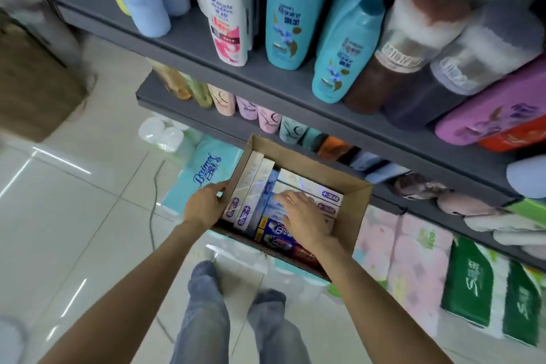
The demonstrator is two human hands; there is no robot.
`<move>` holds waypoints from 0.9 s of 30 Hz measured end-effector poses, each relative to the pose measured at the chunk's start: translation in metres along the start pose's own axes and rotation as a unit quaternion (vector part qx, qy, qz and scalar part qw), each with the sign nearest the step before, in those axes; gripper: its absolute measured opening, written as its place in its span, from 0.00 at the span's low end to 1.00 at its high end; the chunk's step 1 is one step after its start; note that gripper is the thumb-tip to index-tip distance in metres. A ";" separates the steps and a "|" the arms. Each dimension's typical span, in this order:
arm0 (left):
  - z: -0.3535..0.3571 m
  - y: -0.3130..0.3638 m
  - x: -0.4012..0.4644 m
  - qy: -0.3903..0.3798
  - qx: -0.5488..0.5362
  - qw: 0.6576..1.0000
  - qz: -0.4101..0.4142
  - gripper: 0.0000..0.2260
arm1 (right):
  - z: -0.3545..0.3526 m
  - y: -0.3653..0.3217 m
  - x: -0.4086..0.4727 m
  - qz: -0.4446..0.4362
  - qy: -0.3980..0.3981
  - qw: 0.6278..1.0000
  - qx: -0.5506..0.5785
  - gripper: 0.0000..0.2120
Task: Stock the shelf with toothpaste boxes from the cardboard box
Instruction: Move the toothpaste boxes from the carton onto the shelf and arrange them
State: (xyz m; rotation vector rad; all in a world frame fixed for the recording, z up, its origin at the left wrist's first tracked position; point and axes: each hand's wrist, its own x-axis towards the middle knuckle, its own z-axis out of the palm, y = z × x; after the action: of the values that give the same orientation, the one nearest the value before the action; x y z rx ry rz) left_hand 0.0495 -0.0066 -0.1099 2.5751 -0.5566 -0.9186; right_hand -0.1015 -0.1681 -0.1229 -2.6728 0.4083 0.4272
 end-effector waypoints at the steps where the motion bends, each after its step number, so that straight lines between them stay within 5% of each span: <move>1: -0.001 -0.001 0.001 0.004 -0.012 1.000 -0.001 0.15 | 0.007 -0.001 0.014 -0.052 -0.014 0.998 -0.029 0.28; 6: 0.001 -0.010 0.004 0.027 -0.036 0.999 0.021 0.13 | 0.039 -0.004 0.082 -0.228 -0.019 0.959 -0.167 0.34; 9: 0.004 -0.016 0.007 0.033 -0.039 0.998 0.033 0.14 | 0.050 -0.005 0.109 -0.175 -0.092 0.926 -0.321 0.34; 13: 0.006 -0.024 0.014 0.011 -0.035 0.998 0.051 0.16 | 0.070 -0.004 0.118 -0.132 -0.072 0.907 -0.394 0.34; 18: 0.007 -0.033 0.020 -0.001 -0.037 0.997 0.061 0.15 | 0.074 -0.004 0.131 -0.222 -0.027 0.854 -0.471 0.22; 22: 0.006 -0.036 0.022 -0.016 -0.044 0.996 0.072 0.16 | 0.073 0.003 0.134 -0.248 -0.069 0.805 -0.535 0.27; 27: 0.001 -0.038 0.027 -0.060 -0.047 0.994 0.073 0.19 | 0.059 0.003 0.125 -0.270 -0.034 0.824 -0.497 0.21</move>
State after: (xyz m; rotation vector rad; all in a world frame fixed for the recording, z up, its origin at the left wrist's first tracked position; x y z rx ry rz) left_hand 0.0770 0.0136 -0.1418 2.3715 -0.7077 -1.0271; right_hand -0.0023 -0.1725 -0.2194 -3.5133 -0.8409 0.6745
